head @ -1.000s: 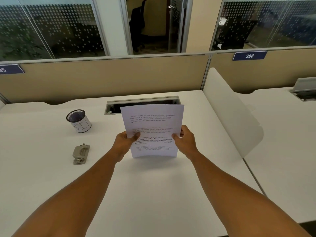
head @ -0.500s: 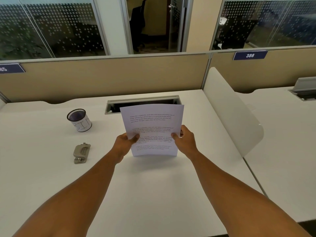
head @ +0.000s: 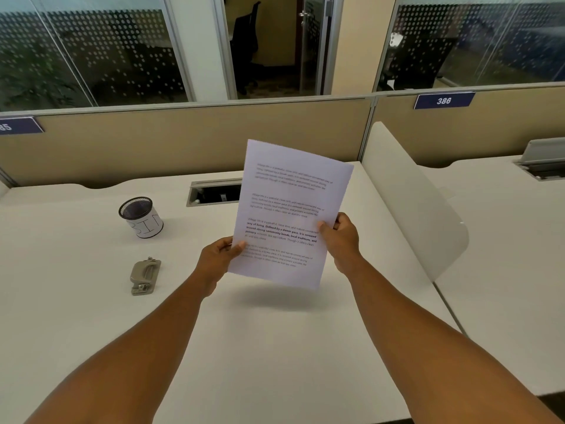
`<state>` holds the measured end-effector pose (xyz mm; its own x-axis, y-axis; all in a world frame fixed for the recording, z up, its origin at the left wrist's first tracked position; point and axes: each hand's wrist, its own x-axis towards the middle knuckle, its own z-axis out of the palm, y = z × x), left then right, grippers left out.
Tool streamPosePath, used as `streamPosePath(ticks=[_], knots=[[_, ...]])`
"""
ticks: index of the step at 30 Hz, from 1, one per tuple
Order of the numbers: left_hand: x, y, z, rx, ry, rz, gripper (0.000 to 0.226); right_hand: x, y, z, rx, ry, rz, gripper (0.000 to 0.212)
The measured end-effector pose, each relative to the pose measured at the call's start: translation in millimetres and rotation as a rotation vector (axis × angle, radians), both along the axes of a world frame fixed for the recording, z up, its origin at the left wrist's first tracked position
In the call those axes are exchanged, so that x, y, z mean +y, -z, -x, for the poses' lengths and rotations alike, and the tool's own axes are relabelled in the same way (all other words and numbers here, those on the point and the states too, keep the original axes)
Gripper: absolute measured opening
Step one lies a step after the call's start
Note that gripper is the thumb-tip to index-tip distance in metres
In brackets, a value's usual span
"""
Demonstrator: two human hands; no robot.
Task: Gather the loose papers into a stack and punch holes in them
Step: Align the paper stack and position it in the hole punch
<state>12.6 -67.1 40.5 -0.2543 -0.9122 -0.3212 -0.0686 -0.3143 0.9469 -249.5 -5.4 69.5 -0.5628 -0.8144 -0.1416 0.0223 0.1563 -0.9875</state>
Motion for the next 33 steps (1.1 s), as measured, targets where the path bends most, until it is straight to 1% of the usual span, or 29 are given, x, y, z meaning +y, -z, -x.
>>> streamPosePath(ticks=[7, 12, 15, 18, 22, 25, 31, 33], knots=[[2, 4, 2, 0.127, -0.067, -0.039, 0.043, 2, 4, 4, -0.242, 0.097, -0.019, 0.019], [4, 5, 9, 0.277, -0.124, -0.086, 0.048, 2, 7, -2, -0.411, 0.118, -0.007, 0.016], [5, 4, 17, 0.346, -0.153, -0.099, 0.038, 2, 7, -7, -0.492, 0.108, 0.016, 0.020], [5, 2, 23, 0.360, -0.147, -0.081, 0.030, 2, 6, -11, -0.546, 0.063, 0.029, 0.029], [3, -1, 25, 0.356, -0.127, -0.033, 0.033, 4, 5, -14, -0.558, -0.036, 0.014, 0.041], [-1, -3, 19, 0.306, -0.146, -0.015, 0.033, 6, 7, -10, -0.508, -0.080, -0.007, 0.045], [-12, -5, -3, 0.150, -0.146, 0.039, 0.025, 11, 14, 3, -0.453, 0.072, 0.048, 0.052], [-15, -5, -8, 0.098, -0.162, 0.057, 0.021, 13, 16, 9, -0.399, 0.129, 0.031, 0.045]])
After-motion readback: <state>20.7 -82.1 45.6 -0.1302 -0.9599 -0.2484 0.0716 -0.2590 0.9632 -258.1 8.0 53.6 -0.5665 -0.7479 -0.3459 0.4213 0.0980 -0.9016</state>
